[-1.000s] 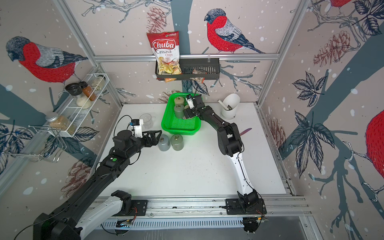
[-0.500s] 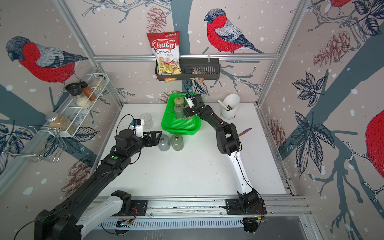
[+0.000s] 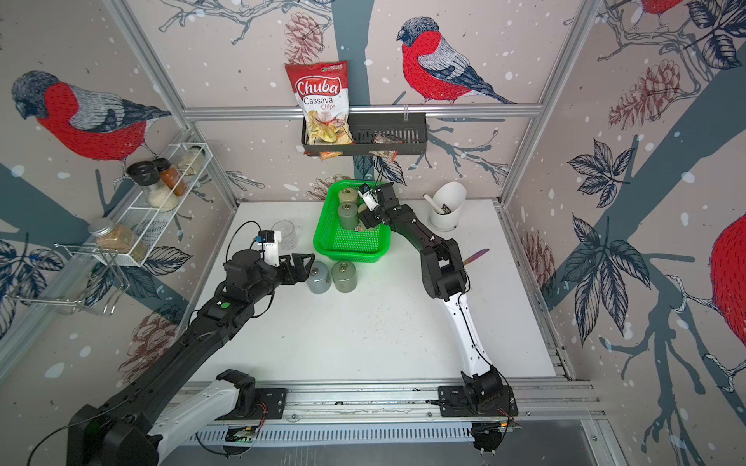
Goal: Take the tea canister out of the basket
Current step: Pick up the tea canister from the basket.
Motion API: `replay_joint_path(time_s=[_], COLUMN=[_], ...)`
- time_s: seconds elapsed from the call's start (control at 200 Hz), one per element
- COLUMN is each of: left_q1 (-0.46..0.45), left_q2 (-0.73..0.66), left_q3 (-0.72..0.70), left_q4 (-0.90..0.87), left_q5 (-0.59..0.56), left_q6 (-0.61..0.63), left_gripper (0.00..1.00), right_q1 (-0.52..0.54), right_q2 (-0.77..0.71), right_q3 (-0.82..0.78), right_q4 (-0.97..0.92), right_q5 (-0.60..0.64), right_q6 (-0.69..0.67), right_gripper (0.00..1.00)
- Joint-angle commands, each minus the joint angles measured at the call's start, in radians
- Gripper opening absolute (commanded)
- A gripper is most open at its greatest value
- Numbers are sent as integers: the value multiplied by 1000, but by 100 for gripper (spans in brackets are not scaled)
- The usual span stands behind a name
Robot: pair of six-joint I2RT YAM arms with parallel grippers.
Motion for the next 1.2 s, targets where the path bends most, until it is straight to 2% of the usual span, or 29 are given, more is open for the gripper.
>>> replay_joint_path(time_s=[0.0, 0.285, 0.71, 0.861, 1.021, 1.196], left_q1=[-1, 0, 0, -1, 0, 0], left_q2=[-11, -46, -80, -85, -92, -99], left_q3=[2, -4, -28, -30, -30, -30], left_q4=[5, -8, 0, -4, -7, -11], left_q5=[-12, -20, -6, -4, -4, -6], left_q6=[9, 6, -7, -3, -2, -1], left_gripper=[97, 97, 97, 97, 97, 97], right_q1=[5, 25, 106, 147, 149, 148], right_q2=[-8, -81, -288, -330, -312, -275], right_q3=[-19, -102, -439, -512, -499, -451], right_q4=[-68, -51, 71, 109, 100, 69], right_q5=[-14, 8, 17, 32, 37, 40], right_q6=[-16, -15, 26, 47, 81, 96], right_gripper=[80, 71, 71, 77, 89, 97])
